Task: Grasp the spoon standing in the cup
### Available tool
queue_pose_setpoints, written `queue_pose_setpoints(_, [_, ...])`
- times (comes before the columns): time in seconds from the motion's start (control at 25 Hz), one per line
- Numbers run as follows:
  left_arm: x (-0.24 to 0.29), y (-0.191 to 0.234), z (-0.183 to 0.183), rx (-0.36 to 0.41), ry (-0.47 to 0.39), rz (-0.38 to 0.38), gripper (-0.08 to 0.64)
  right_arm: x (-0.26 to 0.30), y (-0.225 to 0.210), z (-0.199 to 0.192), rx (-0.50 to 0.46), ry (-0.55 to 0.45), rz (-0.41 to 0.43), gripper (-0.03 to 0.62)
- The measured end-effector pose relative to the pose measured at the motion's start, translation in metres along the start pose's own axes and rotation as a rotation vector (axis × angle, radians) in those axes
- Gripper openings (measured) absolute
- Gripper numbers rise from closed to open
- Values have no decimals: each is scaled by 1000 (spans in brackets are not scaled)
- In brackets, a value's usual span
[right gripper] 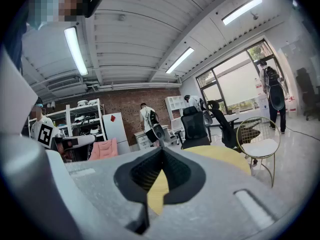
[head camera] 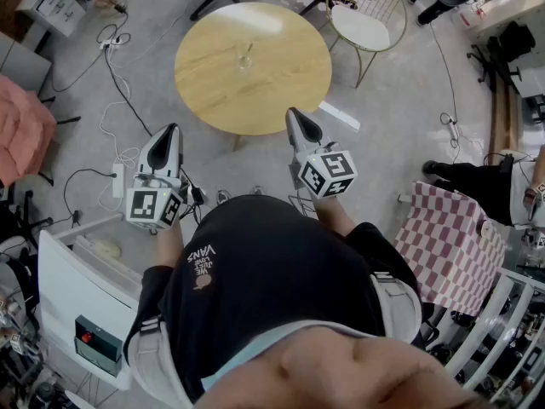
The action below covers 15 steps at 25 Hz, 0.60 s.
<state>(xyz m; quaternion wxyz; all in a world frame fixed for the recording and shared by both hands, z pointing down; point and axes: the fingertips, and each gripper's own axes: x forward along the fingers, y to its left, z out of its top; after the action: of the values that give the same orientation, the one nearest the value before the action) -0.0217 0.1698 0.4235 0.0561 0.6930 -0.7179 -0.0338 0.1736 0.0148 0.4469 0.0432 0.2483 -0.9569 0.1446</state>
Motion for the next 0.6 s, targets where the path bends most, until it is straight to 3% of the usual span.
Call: queue_pose_setpoints(0.6, [-24,38,2,-19,8,-64,17,13,39,-5,37,-41,-76,-3])
